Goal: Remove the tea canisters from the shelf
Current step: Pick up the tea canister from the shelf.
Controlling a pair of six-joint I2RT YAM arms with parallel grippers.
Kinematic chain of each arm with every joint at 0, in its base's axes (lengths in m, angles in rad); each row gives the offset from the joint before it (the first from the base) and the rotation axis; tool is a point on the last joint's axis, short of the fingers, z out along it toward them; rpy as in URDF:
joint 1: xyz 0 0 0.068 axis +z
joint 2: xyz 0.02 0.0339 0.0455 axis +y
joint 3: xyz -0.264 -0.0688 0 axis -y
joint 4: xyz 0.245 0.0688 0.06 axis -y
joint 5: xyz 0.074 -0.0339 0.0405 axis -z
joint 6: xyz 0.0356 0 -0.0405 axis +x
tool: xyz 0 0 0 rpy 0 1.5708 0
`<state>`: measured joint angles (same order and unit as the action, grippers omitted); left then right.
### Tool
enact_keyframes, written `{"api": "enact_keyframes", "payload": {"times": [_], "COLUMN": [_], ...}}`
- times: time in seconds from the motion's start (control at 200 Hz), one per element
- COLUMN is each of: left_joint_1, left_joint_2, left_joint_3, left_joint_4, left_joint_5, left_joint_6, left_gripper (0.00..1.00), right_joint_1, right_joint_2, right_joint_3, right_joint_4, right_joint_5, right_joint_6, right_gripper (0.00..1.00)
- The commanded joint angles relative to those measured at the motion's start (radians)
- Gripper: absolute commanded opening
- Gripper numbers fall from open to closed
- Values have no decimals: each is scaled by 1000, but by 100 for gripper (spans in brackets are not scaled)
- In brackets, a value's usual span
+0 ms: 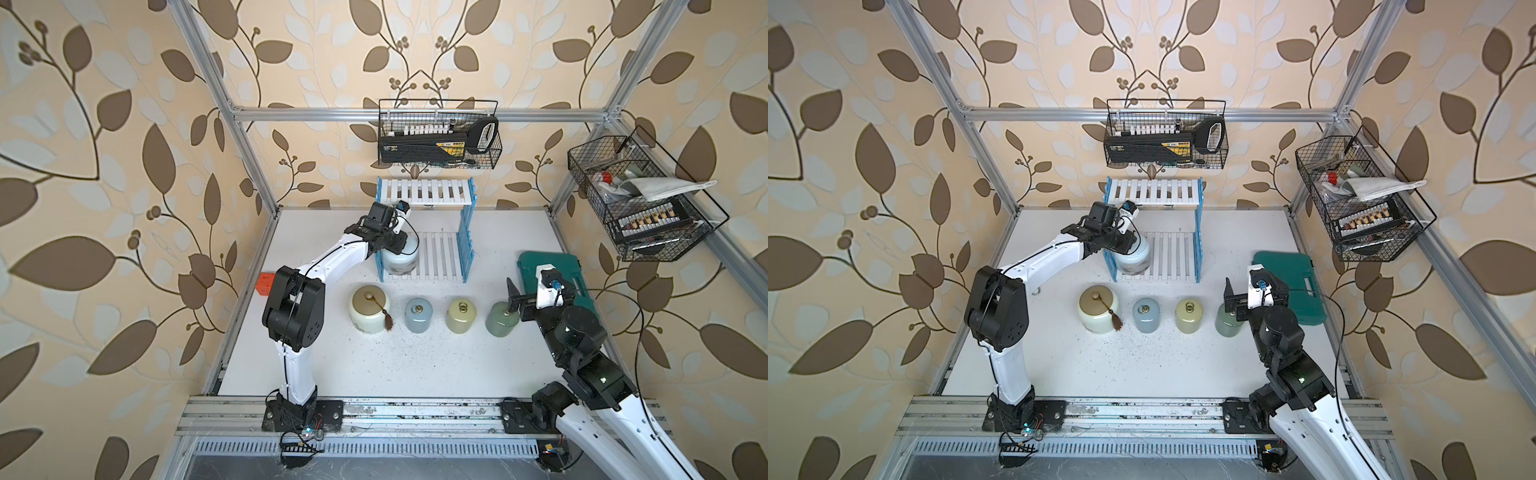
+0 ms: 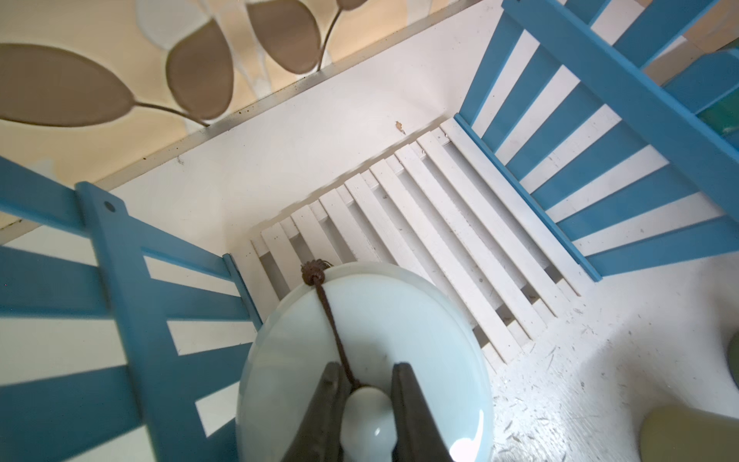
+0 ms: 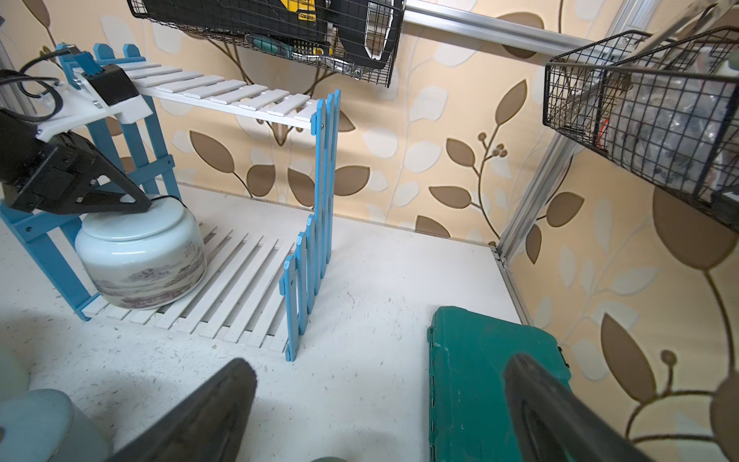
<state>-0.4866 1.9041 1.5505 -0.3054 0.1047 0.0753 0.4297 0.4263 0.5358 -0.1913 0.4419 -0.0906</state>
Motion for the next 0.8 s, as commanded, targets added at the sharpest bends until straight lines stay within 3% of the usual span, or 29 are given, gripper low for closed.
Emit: {"api": "enact_keyframes", "payload": {"times": [0.0, 0.795], "left_joint_1": [-6, -7], "left_joint_2": [-46, -272], "left_joint_3": [19, 176], "left_joint_4": [-19, -203], "left_joint_5": [-24, 164], "left_joint_6": [22, 62], "left_gripper": [0, 0], "right_joint_1": [-4, -9], "right_joint_2": [-9, -12], "right_joint_3": [-18, -25], "right_joint_4": [6, 25], "right_joint_5": [16, -1], "right_joint_6": [2, -4], "right_gripper": [99, 99]}}
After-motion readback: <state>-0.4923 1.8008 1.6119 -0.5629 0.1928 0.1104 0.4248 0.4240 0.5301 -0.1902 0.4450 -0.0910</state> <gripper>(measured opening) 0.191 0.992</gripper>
